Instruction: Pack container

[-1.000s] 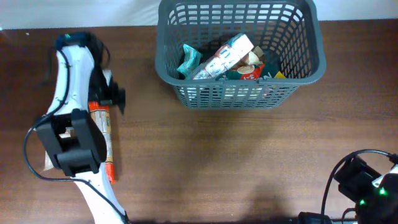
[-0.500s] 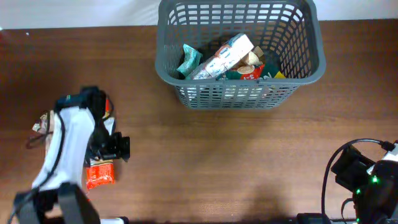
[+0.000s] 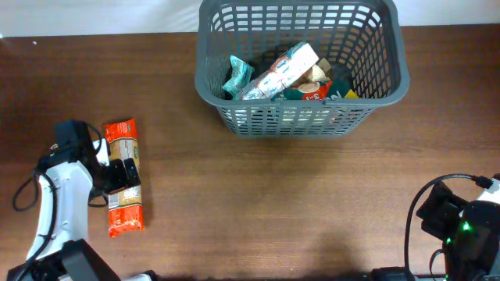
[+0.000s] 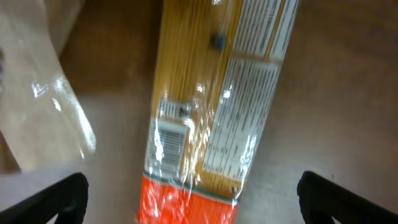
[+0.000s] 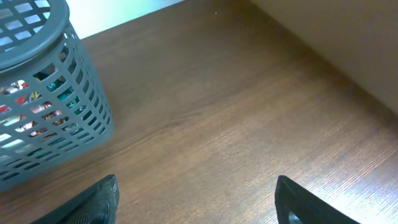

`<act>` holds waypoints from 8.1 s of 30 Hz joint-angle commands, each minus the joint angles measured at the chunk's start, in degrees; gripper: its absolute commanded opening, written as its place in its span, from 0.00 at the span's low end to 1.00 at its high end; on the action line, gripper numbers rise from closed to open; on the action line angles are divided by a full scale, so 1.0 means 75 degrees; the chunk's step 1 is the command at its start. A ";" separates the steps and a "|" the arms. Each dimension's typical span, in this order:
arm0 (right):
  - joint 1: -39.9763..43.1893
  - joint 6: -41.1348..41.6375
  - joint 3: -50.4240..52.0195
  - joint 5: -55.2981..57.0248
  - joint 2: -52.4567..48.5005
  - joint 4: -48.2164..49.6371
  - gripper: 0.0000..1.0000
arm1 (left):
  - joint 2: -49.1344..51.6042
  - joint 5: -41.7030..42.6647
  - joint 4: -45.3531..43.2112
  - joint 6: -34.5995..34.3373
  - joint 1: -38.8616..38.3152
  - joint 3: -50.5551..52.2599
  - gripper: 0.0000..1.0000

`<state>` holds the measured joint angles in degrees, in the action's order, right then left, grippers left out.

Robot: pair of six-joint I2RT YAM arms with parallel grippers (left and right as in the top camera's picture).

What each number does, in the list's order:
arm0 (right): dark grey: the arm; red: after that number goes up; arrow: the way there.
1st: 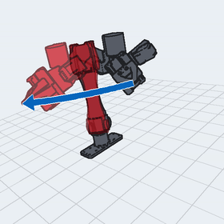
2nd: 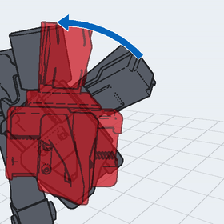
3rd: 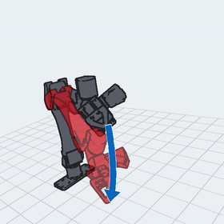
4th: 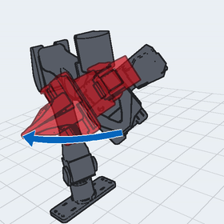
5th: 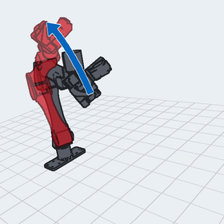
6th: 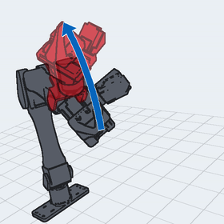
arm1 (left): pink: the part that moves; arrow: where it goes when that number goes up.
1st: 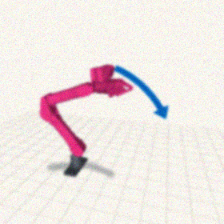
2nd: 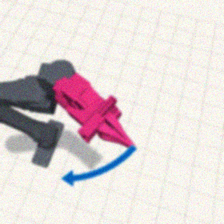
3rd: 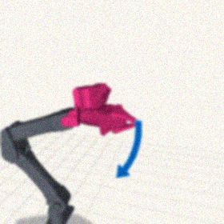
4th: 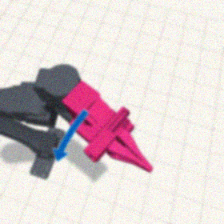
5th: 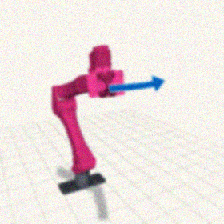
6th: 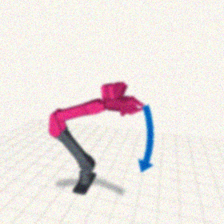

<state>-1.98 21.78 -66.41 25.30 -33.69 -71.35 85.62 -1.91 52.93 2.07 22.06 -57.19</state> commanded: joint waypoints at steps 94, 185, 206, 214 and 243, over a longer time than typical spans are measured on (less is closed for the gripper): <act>-0.0085 -0.0047 -0.0003 -0.0542 -0.0009 0.0519 0.57 | 0.4039 0.2279 -0.2005 0.3654 -0.5846 -1.0512 0.99; -0.0085 -0.0070 -0.0003 -0.0775 -0.0679 0.0979 0.55 | 0.3433 0.0807 -0.1443 -0.1460 0.0892 -0.3276 0.01; -0.0085 -0.0070 -0.0003 -0.0775 -0.0679 0.0895 0.54 | 0.3856 0.5088 -0.2296 0.5639 -0.5657 -0.8253 0.02; -0.0085 -0.0070 -0.0003 -0.0775 -0.0679 0.0886 0.52 | 0.4992 0.5345 -0.1789 0.5193 -0.5872 -0.8256 0.99; -0.0085 -0.0079 -0.3197 0.0656 0.1207 -0.2092 0.70 | -0.1676 -0.1597 0.2291 0.1040 -0.5706 -1.0835 0.99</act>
<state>-2.20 21.02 -85.76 28.49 -29.52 -83.70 76.60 -10.17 68.62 12.80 -20.60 -138.89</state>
